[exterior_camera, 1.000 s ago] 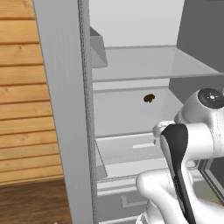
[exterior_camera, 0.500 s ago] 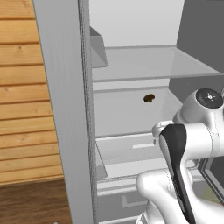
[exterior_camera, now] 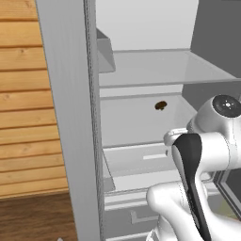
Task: Take the strawberry from the fridge and place it on top of the pancake, located on the dining counter.
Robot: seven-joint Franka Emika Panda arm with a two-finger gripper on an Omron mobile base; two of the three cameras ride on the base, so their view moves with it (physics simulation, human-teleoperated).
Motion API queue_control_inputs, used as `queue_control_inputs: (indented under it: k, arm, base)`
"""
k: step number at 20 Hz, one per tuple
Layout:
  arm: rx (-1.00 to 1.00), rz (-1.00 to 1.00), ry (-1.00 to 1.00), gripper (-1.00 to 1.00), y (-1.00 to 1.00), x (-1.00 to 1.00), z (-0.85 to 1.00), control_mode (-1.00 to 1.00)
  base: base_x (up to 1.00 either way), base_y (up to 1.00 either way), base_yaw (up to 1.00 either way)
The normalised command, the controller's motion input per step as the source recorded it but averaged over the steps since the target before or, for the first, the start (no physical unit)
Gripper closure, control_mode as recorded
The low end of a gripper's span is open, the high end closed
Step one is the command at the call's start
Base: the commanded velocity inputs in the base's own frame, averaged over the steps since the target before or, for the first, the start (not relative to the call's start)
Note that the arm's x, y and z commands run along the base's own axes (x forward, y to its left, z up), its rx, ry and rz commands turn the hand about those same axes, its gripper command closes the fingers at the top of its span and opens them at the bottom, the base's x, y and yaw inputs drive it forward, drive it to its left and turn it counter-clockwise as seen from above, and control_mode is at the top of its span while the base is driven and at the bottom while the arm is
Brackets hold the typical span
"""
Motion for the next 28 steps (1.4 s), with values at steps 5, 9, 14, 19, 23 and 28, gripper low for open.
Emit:
queue_control_inputs:
  k: [5,9,14,19,23,28]
  arm:
    - [0.00,0.00,0.00,1.00,0.00,0.00,0.00,1.00]
    - [0.00,0.00,0.00,1.00,0.00,0.00,0.00,1.00]
    - [0.00,0.00,0.00,1.00,0.00,0.00,0.00,1.00]
    - [0.00,0.00,0.00,1.00,0.00,0.00,0.00,1.00]
    - [0.00,0.00,0.00,1.00,0.00,0.00,0.00,1.00]
    - [0.00,0.00,0.00,1.00,0.00,0.00,0.00,1.00]
  base:
    - [-0.21,0.04,0.19]
    - [-0.47,0.01,0.23]
    - [-0.68,0.00,0.27]
    - [-0.56,0.00,0.41]
    - [-0.23,0.00,0.58]
    - [-0.46,0.00,0.61]
